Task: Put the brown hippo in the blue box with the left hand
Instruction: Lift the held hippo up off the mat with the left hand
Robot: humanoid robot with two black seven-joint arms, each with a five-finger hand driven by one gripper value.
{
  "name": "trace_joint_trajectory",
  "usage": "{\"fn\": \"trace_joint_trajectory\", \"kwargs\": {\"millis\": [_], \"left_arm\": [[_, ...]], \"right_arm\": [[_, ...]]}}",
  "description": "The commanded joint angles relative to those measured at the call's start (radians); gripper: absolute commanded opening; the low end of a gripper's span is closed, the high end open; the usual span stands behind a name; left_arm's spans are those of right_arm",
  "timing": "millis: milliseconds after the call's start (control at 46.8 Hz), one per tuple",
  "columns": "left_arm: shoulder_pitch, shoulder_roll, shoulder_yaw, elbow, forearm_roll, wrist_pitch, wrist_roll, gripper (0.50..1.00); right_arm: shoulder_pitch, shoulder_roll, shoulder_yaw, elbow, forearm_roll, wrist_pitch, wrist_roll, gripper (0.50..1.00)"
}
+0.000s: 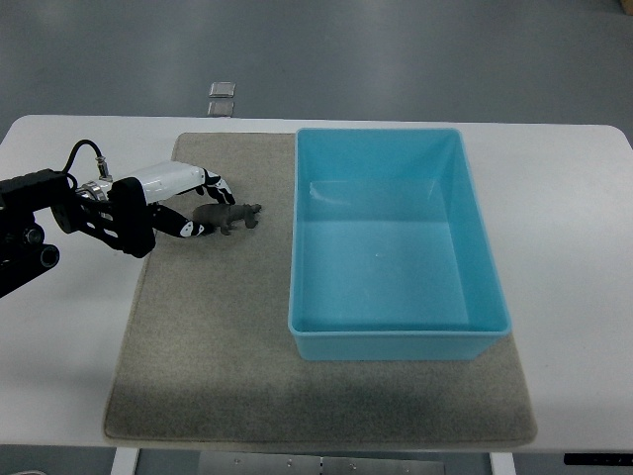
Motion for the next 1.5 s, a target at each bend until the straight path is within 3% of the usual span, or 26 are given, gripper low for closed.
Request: {"fn": "trace_joint_trajectory", "kwargs": {"millis": [0, 235, 1004, 1474], "left_arm": [[0.0, 0.0, 0.0, 0.0, 0.0, -0.001, 0.0, 0.591], [-0.005, 0.0, -0.001, -0.003, -0.002, 0.003, 0.0, 0.5], [-0.037, 0.018, -0.17, -0.015, -0.014, 0.02, -0.006, 0.5], [-0.118, -0.008, -0.189, -0.144, -0.015, 0.011, -0.006, 0.5]], "right_arm": [[0.0, 0.0, 0.0, 0.0, 0.0, 0.0, 0.0, 0.936], [0.001, 0.0, 0.0, 0.0, 0.0, 0.0, 0.0, 0.936], [0.001, 0.0, 0.0, 0.0, 0.0, 0.0, 0.0, 0.936], [0.001, 0.0, 0.0, 0.0, 0.0, 0.0, 0.0, 0.936]]}}
